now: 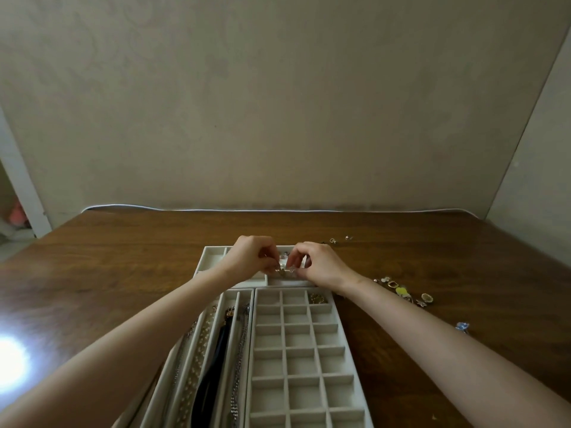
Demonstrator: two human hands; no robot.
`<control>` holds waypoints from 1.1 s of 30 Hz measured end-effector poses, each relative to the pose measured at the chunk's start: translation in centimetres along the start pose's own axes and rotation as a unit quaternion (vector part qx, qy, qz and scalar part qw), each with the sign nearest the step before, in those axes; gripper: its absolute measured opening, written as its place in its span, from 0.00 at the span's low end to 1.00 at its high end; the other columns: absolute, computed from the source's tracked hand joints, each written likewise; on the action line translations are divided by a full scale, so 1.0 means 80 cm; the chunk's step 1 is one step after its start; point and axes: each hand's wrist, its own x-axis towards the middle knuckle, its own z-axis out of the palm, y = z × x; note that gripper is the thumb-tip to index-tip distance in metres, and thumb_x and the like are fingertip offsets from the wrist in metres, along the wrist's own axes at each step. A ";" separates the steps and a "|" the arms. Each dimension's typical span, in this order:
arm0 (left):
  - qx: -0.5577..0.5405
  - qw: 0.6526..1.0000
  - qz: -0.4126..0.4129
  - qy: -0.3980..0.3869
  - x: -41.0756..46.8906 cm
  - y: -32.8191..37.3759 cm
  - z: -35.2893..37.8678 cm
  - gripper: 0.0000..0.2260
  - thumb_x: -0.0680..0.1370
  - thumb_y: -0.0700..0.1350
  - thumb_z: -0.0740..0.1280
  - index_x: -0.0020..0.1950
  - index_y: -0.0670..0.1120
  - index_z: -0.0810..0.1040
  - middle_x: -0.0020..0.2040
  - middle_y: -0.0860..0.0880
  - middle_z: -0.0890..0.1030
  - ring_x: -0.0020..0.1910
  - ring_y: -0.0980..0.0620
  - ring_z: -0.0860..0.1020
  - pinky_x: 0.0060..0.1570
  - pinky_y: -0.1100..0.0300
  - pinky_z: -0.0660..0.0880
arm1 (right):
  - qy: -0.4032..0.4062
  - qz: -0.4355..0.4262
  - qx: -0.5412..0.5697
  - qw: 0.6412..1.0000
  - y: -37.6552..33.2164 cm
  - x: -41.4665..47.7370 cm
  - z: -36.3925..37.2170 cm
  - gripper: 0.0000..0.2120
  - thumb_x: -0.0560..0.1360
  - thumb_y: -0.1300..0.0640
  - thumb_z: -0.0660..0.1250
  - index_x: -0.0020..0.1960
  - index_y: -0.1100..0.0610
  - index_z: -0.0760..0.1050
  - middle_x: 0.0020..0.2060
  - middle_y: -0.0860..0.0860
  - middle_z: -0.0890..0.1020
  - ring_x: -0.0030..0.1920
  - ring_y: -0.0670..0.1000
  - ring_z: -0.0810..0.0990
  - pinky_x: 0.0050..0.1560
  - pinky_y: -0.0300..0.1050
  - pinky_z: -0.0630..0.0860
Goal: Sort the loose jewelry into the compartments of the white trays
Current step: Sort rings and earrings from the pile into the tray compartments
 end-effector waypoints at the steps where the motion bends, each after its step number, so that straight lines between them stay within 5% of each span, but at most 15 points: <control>1: -0.021 1.000 -0.007 0.002 -0.002 0.001 -0.004 0.03 0.72 0.33 0.70 0.42 0.40 0.78 0.36 0.47 0.82 0.35 0.55 0.82 0.40 0.65 0.79 | 0.004 0.005 0.013 1.000 -0.002 0.001 -0.002 0.07 0.72 0.64 0.70 0.47 0.55 0.78 0.44 0.48 0.79 0.38 0.40 0.73 0.43 0.38 0.72; 5: -0.042 0.997 -0.044 0.044 -0.008 -0.005 -0.024 0.05 0.71 0.39 0.73 0.39 0.41 0.78 0.36 0.47 0.83 0.33 0.57 0.82 0.39 0.67 0.79 | 0.010 0.023 0.063 0.998 -0.016 0.009 -0.005 0.10 0.71 0.64 0.71 0.50 0.54 0.78 0.43 0.49 0.79 0.37 0.41 0.74 0.38 0.36 0.73; 12: 0.023 0.981 -0.130 0.142 -0.017 -0.060 -0.075 0.05 0.69 0.33 0.72 0.41 0.39 0.78 0.36 0.48 0.80 0.34 0.54 0.79 0.33 0.71 0.74 | -0.025 0.045 0.138 0.989 -0.053 0.045 0.016 0.10 0.71 0.65 0.71 0.52 0.58 0.80 0.39 0.51 0.80 0.33 0.45 0.79 0.34 0.35 0.77; 16: 0.065 0.981 -0.151 0.102 -0.012 -0.084 -0.098 0.08 0.66 0.33 0.74 0.42 0.41 0.78 0.37 0.48 0.80 0.38 0.52 0.78 0.37 0.65 0.74 | -0.024 0.042 0.147 0.988 -0.071 0.066 0.030 0.09 0.71 0.66 0.72 0.51 0.60 0.80 0.37 0.49 0.78 0.33 0.44 0.77 0.30 0.32 0.75; 23: 0.127 0.982 -0.089 -0.107 0.004 -0.097 -0.104 0.11 0.68 0.33 0.73 0.43 0.46 0.78 0.37 0.54 0.82 0.32 0.70 0.77 0.41 0.73 0.73 | -0.009 0.062 0.182 0.981 -0.085 0.100 0.052 0.08 0.70 0.67 0.73 0.48 0.63 0.78 0.35 0.52 0.78 0.30 0.49 0.78 0.30 0.38 0.77; 27: 0.166 0.977 -0.073 -0.113 0.012 -0.104 -0.099 0.11 0.70 0.31 0.68 0.49 0.44 0.78 0.45 0.48 0.84 0.39 0.62 0.80 0.45 0.69 0.75 | -0.002 0.090 0.208 0.974 -0.090 0.118 0.066 0.07 0.69 0.66 0.74 0.43 0.60 0.76 0.32 0.52 0.78 0.28 0.49 0.78 0.29 0.40 0.77; 33: 0.338 0.933 -0.097 -0.076 0.014 -0.108 -0.095 0.11 0.73 0.48 0.69 0.55 0.49 0.77 0.53 0.51 0.79 0.56 0.49 0.72 0.54 0.54 0.66 | 0.012 0.109 0.172 0.979 -0.094 0.144 0.088 0.08 0.69 0.59 0.75 0.45 0.59 0.80 0.36 0.51 0.80 0.35 0.47 0.77 0.32 0.35 0.73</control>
